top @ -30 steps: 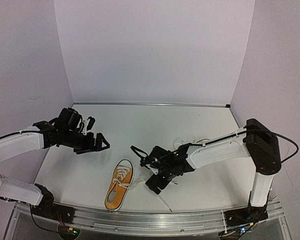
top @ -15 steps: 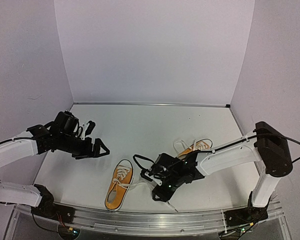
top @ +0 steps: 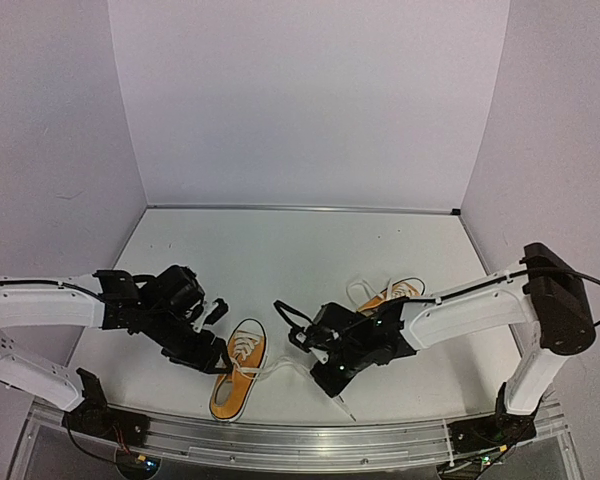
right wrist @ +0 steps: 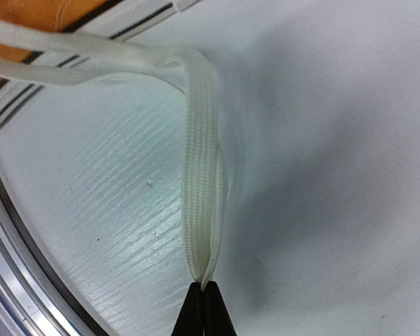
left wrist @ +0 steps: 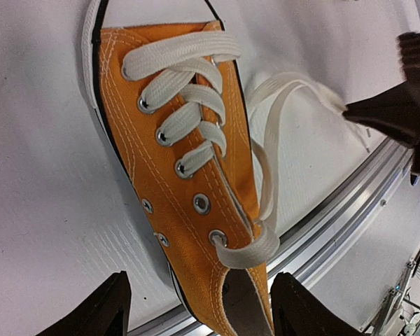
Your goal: Tie the shoes
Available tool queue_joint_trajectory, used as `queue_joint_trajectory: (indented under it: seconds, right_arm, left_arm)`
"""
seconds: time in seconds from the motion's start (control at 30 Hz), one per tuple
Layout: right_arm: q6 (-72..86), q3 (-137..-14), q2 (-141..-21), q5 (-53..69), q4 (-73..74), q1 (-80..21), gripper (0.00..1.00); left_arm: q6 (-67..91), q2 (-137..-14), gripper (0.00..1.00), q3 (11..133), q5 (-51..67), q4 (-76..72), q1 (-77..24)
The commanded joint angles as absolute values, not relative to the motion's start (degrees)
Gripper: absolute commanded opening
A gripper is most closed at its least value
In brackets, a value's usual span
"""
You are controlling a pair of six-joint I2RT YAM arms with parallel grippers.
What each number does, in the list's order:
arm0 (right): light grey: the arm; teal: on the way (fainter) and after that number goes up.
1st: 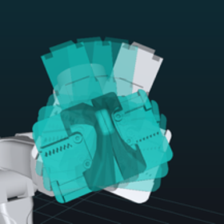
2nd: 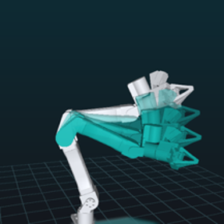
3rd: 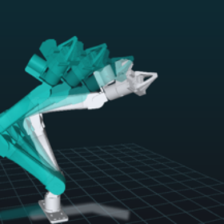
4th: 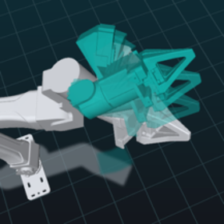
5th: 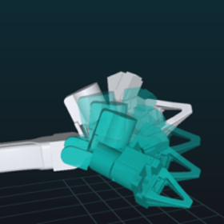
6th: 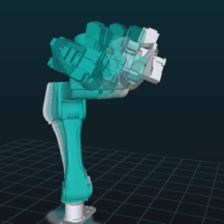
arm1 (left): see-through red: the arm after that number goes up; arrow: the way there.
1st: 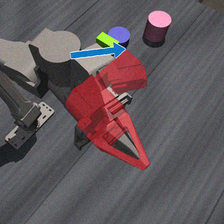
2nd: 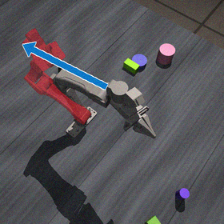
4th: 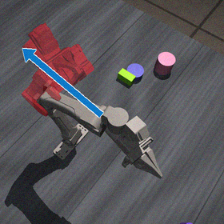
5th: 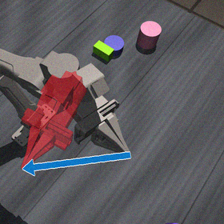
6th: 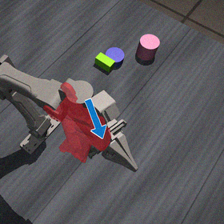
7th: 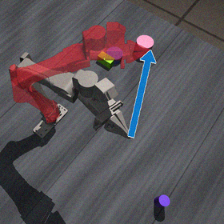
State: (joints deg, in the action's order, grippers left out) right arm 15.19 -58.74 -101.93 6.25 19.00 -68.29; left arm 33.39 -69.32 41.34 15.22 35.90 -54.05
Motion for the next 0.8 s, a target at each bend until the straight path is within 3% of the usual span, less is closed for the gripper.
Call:
queue_joint_trajectory:
  seconds: [0.0,0.23,0.3,0.37,0.77]
  right_arm:
    - [19.0,-60.2,-94.4,-0.7,19.5,-67.8,0.00]
    - [20.9,-61.5,-87.1,-5.7,19.1,-64.9,0.00]
    - [21.0,-62.3,-86.1,-5.8,18.8,-63.8,0.00]
    - [21.3,-63.0,-85.9,-5.7,18.4,-63.3,0.00]
    - [17.0,-72.2,-87.5,-7.0,15.2,-57.2,0.00]
  left_arm:
    - [34.9,-71.2,0.62,41.1,13.1,32.4,-54.9]
    - [36.5,-76.8,0.30,40.6,12.7,23.4,-55.0]
    - [37.9,-78.1,0.11,39.7,13.0,18.9,-55.0]
    - [38.8,-79.5,0.00,39.8,12.7,16.4,-55.0]
    - [36.5,-85.9,0.00,50.8,0.6,11.5,-54.2]
